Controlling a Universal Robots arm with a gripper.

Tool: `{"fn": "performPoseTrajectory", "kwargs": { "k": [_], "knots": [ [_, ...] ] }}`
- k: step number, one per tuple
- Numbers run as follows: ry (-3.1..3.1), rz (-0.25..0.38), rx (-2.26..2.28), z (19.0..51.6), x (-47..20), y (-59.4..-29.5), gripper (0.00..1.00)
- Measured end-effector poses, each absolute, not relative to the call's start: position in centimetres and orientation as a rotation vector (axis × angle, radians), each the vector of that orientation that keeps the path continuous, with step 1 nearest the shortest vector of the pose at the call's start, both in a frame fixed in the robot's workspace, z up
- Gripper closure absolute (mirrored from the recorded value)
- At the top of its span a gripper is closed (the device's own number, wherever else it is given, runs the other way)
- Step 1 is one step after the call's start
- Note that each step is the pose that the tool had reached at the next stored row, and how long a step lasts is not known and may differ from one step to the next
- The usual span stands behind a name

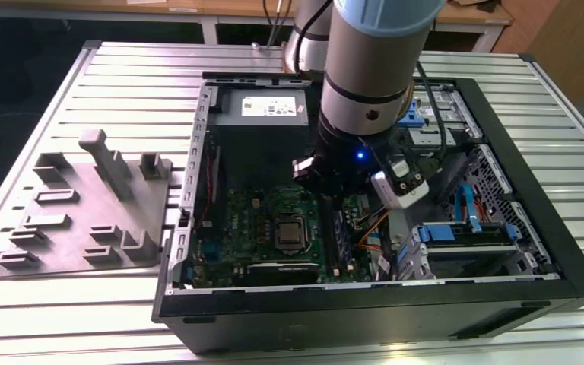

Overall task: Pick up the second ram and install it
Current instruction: 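Insert the second ram into the second slot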

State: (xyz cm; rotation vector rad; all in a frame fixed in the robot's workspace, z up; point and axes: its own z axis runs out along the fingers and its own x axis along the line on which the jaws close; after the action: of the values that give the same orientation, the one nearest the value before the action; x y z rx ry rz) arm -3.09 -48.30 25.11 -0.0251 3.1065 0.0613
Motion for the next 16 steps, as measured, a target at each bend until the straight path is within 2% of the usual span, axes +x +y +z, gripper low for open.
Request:
{"fn": "performPoseTrajectory", "kwargs": {
  "k": [16],
  "knots": [
    [3.107,0.061,-0.025,23.8,-3.4,-48.3,0.88]
  ]
}}
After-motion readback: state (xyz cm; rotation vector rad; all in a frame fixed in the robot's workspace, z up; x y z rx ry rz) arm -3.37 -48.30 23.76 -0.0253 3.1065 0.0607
